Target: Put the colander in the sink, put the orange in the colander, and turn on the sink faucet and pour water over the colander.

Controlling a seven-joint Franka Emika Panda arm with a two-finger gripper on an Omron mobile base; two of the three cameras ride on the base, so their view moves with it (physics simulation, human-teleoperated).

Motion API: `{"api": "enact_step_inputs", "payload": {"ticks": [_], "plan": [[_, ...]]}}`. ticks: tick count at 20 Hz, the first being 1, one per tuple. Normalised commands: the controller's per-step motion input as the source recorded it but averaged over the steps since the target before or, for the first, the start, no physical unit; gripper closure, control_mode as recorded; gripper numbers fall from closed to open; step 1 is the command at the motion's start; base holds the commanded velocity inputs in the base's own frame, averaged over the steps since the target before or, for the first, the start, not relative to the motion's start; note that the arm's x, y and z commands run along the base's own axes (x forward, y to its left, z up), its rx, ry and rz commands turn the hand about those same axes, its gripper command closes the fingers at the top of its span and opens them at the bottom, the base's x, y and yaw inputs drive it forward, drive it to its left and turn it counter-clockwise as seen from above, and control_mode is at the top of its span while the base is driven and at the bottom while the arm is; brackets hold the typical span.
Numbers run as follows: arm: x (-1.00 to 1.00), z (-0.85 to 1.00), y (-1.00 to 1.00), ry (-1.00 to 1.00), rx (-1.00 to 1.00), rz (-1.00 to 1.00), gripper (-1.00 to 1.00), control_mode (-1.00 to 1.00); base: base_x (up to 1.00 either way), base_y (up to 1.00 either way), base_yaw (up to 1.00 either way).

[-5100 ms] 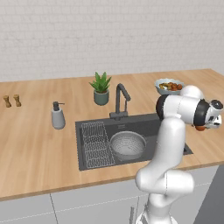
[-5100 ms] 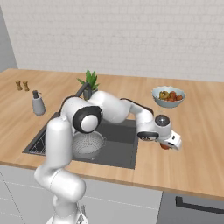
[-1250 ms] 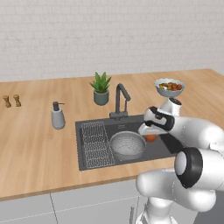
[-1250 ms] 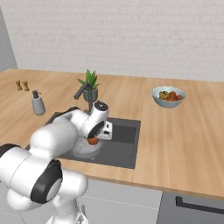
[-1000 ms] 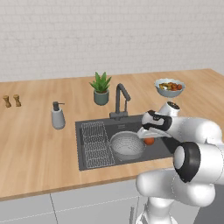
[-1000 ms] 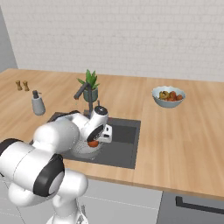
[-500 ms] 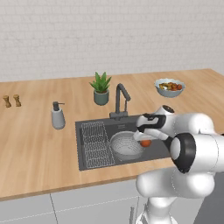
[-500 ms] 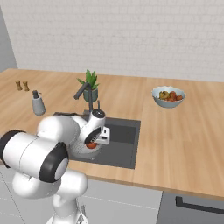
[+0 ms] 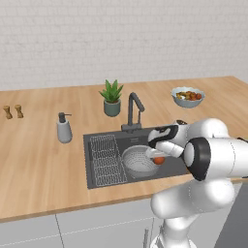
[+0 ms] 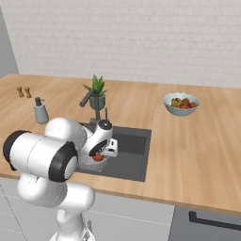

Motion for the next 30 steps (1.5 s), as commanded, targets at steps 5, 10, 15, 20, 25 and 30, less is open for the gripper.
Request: {"api": "enact_step_inputs", "payload": {"ticks": [5, 10, 15, 20, 25, 30], "plan": [[0.06, -0.22, 0.00, -0.01, 0.00, 0.00, 1.00, -1.00, 0.00, 0.00, 0.00], [0.04, -0.15, 0.04, -0.03, 0.00, 0.00, 1.00, -1.00, 0.00, 0.00, 0.00], [0.07, -0.07, 0.16, -0.01, 0.00, 0.00, 1.00, -1.00, 0.00, 0.00, 0.00], [0.02, -0.06, 0.15, 0.00, 0.00, 0.00, 1.00, -1.00, 0.00, 0.00, 0.00], [0.00, -0.27, 0.00, -0.01, 0.00, 0.00, 1.00, -1.00, 0.00, 0.00, 0.00], [0.00, -0.22, 0.00, -0.02, 0.00, 0.00, 1.00, -1.00, 0.00, 0.00, 0.00]]}}
